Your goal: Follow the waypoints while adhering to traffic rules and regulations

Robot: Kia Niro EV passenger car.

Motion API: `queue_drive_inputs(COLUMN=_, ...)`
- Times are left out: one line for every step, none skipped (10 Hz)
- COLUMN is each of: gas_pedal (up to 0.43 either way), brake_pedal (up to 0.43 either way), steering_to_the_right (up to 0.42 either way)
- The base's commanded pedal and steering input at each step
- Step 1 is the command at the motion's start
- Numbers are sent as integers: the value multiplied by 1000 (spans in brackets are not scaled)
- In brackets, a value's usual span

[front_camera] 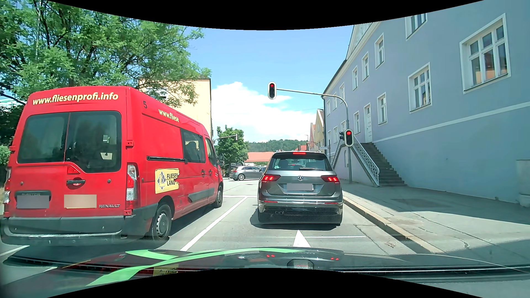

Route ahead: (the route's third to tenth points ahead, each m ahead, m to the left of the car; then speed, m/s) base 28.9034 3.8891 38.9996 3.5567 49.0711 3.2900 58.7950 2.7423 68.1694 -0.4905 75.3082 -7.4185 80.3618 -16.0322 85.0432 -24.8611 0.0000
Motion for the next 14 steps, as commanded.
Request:
queue_drive_inputs(gas_pedal=0, brake_pedal=372, steering_to_the_right=-7)
queue_drive_inputs(gas_pedal=0, brake_pedal=372, steering_to_the_right=-7)
queue_drive_inputs(gas_pedal=0, brake_pedal=372, steering_to_the_right=-7)
queue_drive_inputs(gas_pedal=0, brake_pedal=372, steering_to_the_right=-7)
queue_drive_inputs(gas_pedal=0, brake_pedal=372, steering_to_the_right=-7)
queue_drive_inputs(gas_pedal=0, brake_pedal=372, steering_to_the_right=-7)
queue_drive_inputs(gas_pedal=0, brake_pedal=372, steering_to_the_right=-7)
queue_drive_inputs(gas_pedal=0, brake_pedal=372, steering_to_the_right=-7)
queue_drive_inputs(gas_pedal=0, brake_pedal=372, steering_to_the_right=-7)
queue_drive_inputs(gas_pedal=0, brake_pedal=372, steering_to_the_right=-7)
queue_drive_inputs(gas_pedal=0, brake_pedal=372, steering_to_the_right=-7)
queue_drive_inputs(gas_pedal=0, brake_pedal=372, steering_to_the_right=-7)
queue_drive_inputs(gas_pedal=0, brake_pedal=372, steering_to_the_right=-7)
queue_drive_inputs(gas_pedal=0, brake_pedal=372, steering_to_the_right=-7)
